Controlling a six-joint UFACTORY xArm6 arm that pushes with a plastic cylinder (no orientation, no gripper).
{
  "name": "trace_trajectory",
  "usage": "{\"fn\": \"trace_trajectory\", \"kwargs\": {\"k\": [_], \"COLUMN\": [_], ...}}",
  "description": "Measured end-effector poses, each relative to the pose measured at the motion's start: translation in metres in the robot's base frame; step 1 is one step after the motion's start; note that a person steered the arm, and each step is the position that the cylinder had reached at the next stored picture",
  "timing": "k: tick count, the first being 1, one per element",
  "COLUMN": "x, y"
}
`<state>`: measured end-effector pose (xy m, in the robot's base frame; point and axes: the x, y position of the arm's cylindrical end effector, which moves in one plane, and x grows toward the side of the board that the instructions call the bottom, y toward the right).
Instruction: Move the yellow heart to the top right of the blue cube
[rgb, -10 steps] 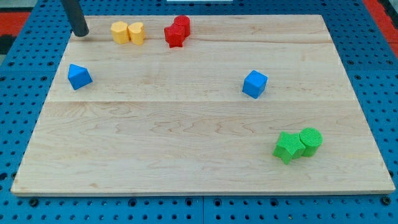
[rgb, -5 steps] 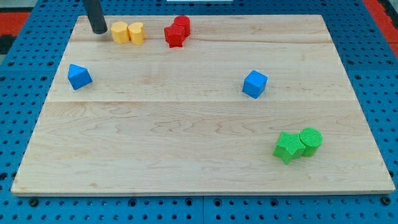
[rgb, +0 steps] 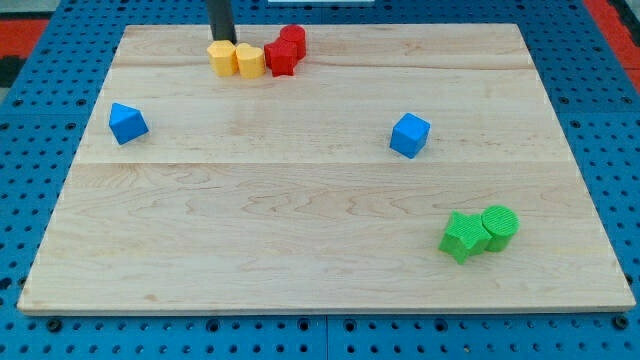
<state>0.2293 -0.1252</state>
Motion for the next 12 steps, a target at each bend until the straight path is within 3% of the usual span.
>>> {"fn": "trace_trajectory", "kwargs": {"k": [5,8,11,12], "x": [0.022,0.095,0.140,0.135], "y": [0.031,0.028,0.140,0.195]}}
